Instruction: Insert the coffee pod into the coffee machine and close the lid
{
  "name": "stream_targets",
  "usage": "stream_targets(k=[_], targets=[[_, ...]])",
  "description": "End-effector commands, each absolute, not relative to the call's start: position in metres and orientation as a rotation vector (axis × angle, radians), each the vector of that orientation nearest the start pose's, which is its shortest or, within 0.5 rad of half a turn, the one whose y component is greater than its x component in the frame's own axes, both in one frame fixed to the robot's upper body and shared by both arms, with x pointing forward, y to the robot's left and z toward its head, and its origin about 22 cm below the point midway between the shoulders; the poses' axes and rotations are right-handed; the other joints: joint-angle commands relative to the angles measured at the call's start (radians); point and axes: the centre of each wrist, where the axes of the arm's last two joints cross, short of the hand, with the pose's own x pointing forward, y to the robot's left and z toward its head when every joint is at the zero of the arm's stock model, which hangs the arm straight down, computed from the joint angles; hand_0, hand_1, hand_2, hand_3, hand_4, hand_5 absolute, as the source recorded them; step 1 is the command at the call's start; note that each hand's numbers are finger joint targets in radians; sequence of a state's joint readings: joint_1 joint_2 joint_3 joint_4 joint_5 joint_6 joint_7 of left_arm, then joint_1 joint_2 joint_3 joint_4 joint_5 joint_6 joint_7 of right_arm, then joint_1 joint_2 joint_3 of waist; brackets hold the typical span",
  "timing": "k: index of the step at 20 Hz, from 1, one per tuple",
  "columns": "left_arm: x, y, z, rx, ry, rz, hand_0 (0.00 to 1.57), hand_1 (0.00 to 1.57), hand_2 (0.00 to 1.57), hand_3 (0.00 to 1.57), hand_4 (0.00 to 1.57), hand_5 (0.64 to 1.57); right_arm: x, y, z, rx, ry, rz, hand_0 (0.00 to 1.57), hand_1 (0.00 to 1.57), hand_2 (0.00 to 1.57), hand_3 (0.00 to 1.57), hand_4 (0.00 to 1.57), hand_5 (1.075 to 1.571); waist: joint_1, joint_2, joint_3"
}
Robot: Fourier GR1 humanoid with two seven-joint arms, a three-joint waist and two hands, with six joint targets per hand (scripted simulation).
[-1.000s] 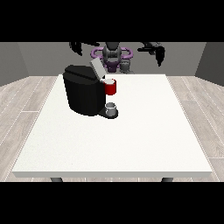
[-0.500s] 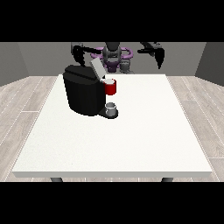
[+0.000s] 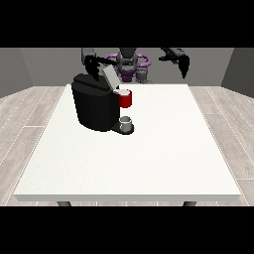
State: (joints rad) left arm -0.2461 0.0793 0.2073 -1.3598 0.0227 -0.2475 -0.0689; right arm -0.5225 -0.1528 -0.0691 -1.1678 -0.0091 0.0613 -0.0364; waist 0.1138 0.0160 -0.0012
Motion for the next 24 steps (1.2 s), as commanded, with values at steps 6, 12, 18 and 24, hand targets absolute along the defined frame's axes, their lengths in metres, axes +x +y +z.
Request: stream_targets(k=[6, 12, 18, 24], targets=[[0.297, 0.264, 0.021, -0.065, -1.674, -0.145, 0.0, 0.0, 0.0, 0.0, 0.0, 1.571, 0.386, -0.221, 0.073, -0.007, -1.689, 0.257, 0.0, 0.0, 0.0, 0.0, 0.04, 1.571, 0.013, 0.038, 0.0012], [0.301, 0.247, 0.027, -0.081, -1.708, -0.14, 0.0, 0.0, 0.0, 0.0, 0.0, 1.571, 0.395, -0.232, 0.08, 0.009, -1.733, 0.283, 0.0, 0.0, 0.0, 0.0, 0.0, 1.571, 0.03, 0.072, 0.0014], [0.303, 0.262, 0.023, -0.052, -1.684, -0.12, 0.0, 0.0, 0.0, 0.0, 0.13, 1.571, 0.392, -0.198, 0.068, 0.013, -1.716, 0.31, 0.0, 0.0, 0.0, 0.0, 0.0, 1.571, 0.012, 0.056, 0.0012], [0.301, 0.289, 0.008, -0.014, -1.668, -0.089, 0.0, 0.0, 0.0, 0.0, 0.16, 1.571, 0.398, -0.165, 0.097, 0.043, -1.731, 0.399, 0.0, 0.0, 0.0, 0.0, 0.21, 1.571, -0.007, 0.052, 0.0008]])
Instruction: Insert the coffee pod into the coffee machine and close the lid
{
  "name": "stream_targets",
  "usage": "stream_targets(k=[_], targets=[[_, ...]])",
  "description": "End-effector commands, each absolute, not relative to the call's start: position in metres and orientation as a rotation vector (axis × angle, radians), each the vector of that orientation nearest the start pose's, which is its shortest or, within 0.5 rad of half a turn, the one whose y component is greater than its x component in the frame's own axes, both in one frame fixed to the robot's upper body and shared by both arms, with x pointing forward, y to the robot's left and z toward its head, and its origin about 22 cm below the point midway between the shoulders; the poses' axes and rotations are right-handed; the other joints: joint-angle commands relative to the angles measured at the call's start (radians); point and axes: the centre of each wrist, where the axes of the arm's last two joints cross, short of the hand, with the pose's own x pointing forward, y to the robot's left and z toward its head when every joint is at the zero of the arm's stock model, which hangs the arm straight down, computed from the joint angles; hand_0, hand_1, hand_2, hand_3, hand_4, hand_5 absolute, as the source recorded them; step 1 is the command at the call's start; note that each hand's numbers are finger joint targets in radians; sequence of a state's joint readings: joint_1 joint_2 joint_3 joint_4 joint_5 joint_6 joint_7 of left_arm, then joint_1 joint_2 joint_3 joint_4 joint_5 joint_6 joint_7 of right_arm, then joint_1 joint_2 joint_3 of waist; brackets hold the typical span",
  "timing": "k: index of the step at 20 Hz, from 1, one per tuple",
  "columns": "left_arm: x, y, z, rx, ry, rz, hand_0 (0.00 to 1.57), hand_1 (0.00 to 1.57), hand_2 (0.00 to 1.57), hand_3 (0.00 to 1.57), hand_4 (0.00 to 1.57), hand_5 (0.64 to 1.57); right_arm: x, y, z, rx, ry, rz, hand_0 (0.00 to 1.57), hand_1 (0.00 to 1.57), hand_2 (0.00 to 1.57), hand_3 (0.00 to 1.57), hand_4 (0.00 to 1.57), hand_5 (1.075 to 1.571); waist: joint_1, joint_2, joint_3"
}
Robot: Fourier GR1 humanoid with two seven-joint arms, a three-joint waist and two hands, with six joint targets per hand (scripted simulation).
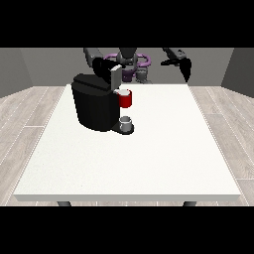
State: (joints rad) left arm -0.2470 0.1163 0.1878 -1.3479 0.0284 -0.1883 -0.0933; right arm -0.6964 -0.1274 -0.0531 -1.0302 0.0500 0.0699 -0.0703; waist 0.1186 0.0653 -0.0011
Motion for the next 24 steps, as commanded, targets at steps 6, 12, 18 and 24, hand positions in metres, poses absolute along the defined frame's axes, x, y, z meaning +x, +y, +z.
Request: stream_targets(k=[6, 12, 18, 24], targets=[[0.311, 0.261, 0.044, -0.096, -1.706, -0.135, 0.0, 0.0, 0.0, 0.0, 0.0, 1.571, 0.416, -0.196, 0.116, -0.047, -1.778, 0.422, 0.0, 0.0, 0.0, 0.0, 0.12, 1.571, 0.056, 0.019, 0.0013], [0.313, 0.247, 0.035, -0.082, -1.775, -0.17, 0.0, 0.0, 0.0, 0.0, 0.2, 1.571, 0.413, -0.138, 0.125, -0.016, -1.806, 0.454, 0.0, 0.0, 0.0, 0.0, 0.12, 1.571, 0.028, 0.02, 0.001], [0.289, 0.264, 0.013, -0.102, -1.767, -0.135, 0.0, 0.0, 0.0, 0.0, 0.19, 1.571, 0.395, -0.155, 0.083, 0.112, -1.831, 0.477, 0.0, 0.0, 0.0, 0.0, 0.13, 1.571, 0.003, -0.04, 0.0012], [0.274, 0.274, -0.016, -0.079, -1.663, -0.081, 0.0, 0.0, 0.0, 0.0, 0.19, 1.571, 0.354, -0.137, 0.041, 0.292, -1.765, 0.332, 0.0, 0.0, 0.0, 0.0, 0.29, 1.571, -0.054, -0.146, 0.0012]])
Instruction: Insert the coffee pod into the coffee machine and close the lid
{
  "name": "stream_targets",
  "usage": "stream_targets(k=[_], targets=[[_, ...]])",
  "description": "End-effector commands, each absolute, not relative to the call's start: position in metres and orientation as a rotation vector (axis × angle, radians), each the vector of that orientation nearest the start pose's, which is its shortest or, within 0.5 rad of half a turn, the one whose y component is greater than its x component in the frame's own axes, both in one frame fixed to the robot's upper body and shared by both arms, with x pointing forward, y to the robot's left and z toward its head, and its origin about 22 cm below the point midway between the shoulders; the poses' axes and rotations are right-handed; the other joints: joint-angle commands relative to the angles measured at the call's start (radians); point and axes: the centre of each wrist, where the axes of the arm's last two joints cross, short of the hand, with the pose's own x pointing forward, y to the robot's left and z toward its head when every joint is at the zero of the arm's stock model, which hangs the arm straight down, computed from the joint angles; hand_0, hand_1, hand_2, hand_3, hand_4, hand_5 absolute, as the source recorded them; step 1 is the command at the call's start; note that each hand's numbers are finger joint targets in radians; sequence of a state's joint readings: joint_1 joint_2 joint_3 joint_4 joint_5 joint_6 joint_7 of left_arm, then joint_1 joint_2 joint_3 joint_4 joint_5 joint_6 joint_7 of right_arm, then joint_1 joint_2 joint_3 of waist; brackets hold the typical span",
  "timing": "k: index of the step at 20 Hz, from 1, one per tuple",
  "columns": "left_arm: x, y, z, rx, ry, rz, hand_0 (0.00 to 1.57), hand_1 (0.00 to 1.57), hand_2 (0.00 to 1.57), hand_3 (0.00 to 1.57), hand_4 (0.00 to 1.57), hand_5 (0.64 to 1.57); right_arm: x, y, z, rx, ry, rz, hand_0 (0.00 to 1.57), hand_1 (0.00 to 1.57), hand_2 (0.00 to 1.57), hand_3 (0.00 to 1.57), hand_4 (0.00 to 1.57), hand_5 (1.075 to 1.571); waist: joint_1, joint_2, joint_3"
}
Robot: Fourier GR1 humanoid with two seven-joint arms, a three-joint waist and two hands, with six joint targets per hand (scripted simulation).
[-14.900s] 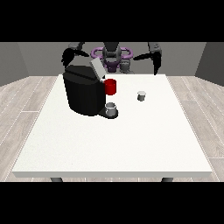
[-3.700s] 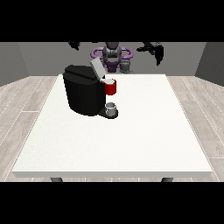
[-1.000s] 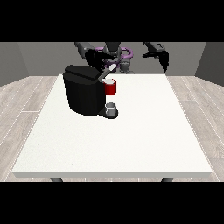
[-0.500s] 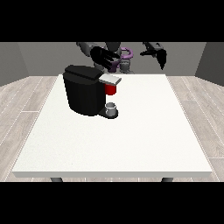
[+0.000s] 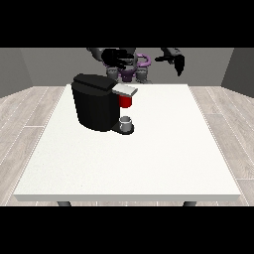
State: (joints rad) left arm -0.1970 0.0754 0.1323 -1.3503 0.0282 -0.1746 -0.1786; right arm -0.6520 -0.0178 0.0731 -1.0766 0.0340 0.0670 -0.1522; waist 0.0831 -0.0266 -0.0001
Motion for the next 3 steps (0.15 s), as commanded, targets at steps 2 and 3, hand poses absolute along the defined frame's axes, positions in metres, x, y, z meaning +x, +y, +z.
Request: stream_targets(k=[2, 3], targets=[[0.282, 0.269, -0.021, -0.012, -1.631, -0.042, 0.0, 0.0, 0.0, 0.0, 0.19, 1.571, 0.334, -0.13, 0.027, 0.316, -1.709, 0.314, 0.0, 0.0, 0.0, 0.0, 0.25, 1.571, -0.087, -0.082, 0.0], [0.268, 0.264, -0.031, -0.033, -1.647, -0.039, 0.0, 0.0, 0.0, 0.0, 0.19, 1.571, 0.332, -0.146, 0.013, 0.269, -1.707, 0.27, 0.0, 0.0, 0.0, 0.0, 0.16, 1.571, -0.081, -0.072, 0.0001]])
